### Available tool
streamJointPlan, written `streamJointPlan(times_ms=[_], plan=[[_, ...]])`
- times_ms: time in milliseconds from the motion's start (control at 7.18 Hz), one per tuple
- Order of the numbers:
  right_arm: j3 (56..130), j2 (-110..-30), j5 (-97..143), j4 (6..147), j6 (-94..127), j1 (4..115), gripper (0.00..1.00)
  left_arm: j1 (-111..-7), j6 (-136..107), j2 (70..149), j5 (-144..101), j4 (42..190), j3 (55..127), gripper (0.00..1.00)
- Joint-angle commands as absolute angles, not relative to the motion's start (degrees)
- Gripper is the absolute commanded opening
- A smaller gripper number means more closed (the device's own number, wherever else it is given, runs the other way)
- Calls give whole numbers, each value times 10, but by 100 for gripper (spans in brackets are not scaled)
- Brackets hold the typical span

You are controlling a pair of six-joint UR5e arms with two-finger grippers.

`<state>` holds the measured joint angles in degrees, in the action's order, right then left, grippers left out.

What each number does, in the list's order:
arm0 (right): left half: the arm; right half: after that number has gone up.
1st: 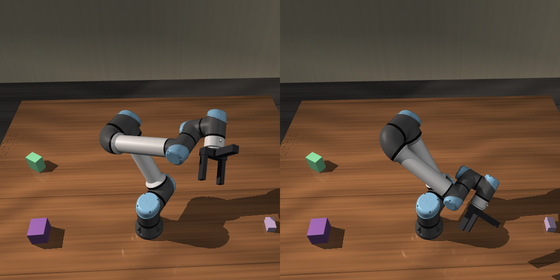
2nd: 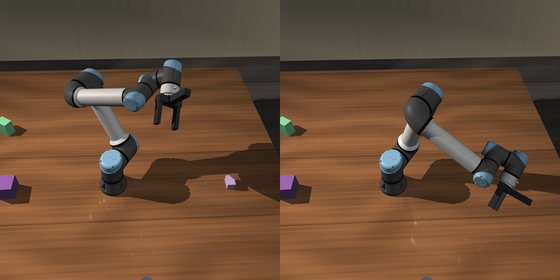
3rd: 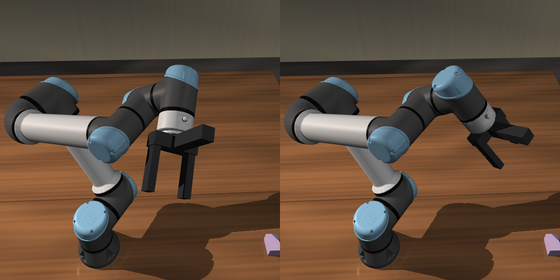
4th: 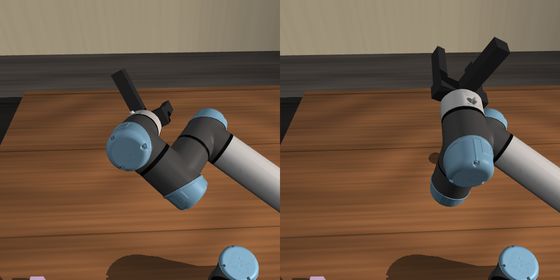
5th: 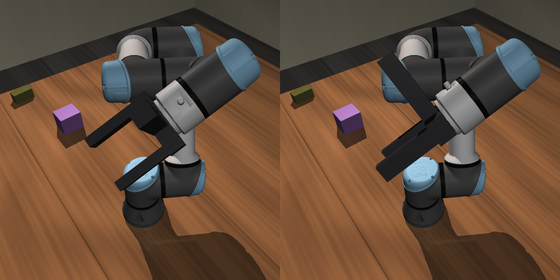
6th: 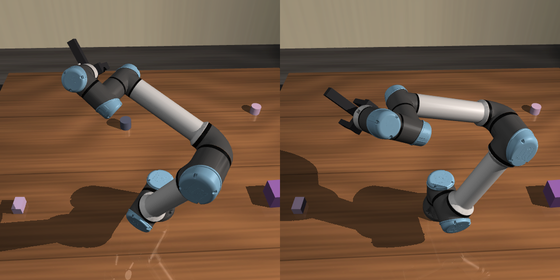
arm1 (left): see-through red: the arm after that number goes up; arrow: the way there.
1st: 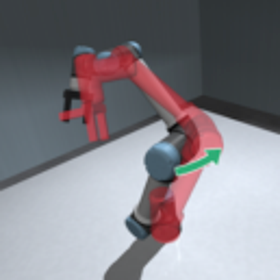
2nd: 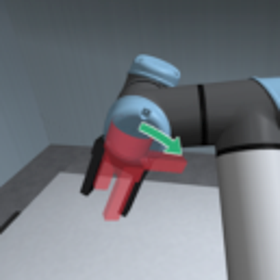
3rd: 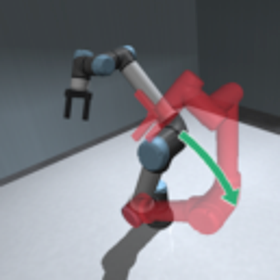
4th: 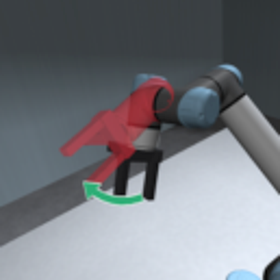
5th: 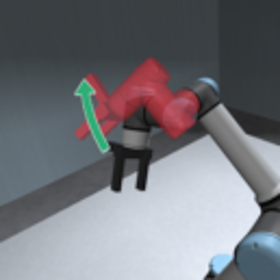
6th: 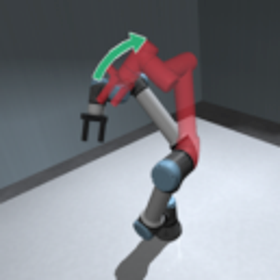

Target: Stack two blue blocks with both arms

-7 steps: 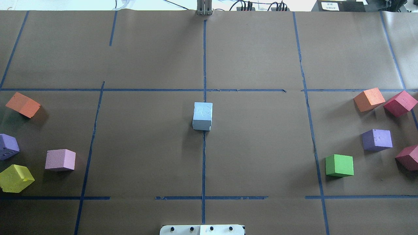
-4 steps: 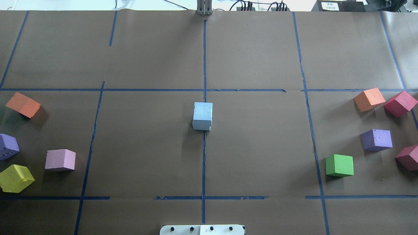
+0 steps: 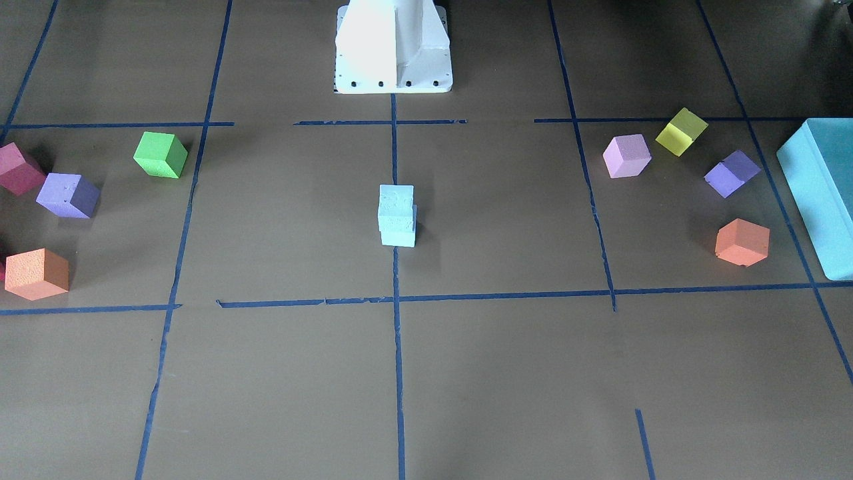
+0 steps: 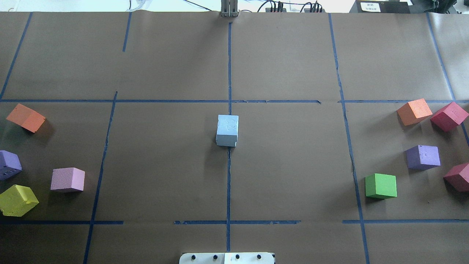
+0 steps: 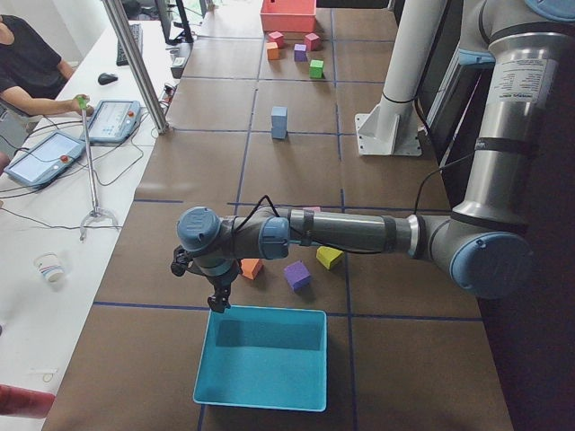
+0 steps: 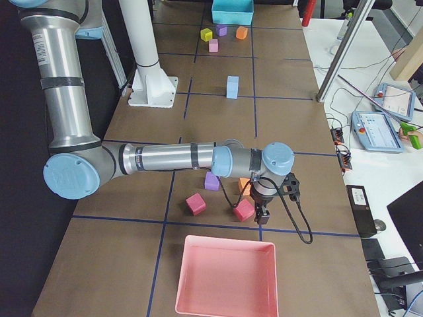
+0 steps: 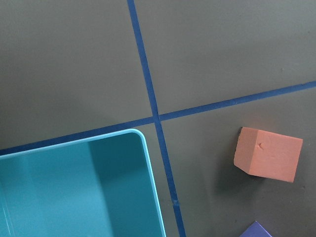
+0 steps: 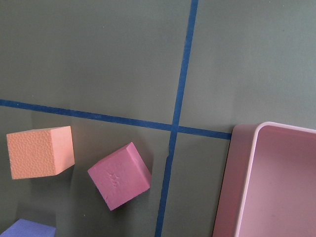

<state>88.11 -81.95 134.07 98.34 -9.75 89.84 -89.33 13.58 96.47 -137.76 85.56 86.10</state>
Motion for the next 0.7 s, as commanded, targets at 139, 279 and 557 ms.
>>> streamJointPlan(times_ms=[139, 279, 557], plan=[[883, -817, 1342, 983, -100, 896, 100, -892, 135, 959, -1376, 877, 860, 100], [883, -814, 1343, 983, -99, 896, 100, -892, 135, 961, -1375, 877, 860, 100], [880, -814, 1374, 983, -99, 896, 100, -892, 137, 960, -1374, 877, 862, 100]])
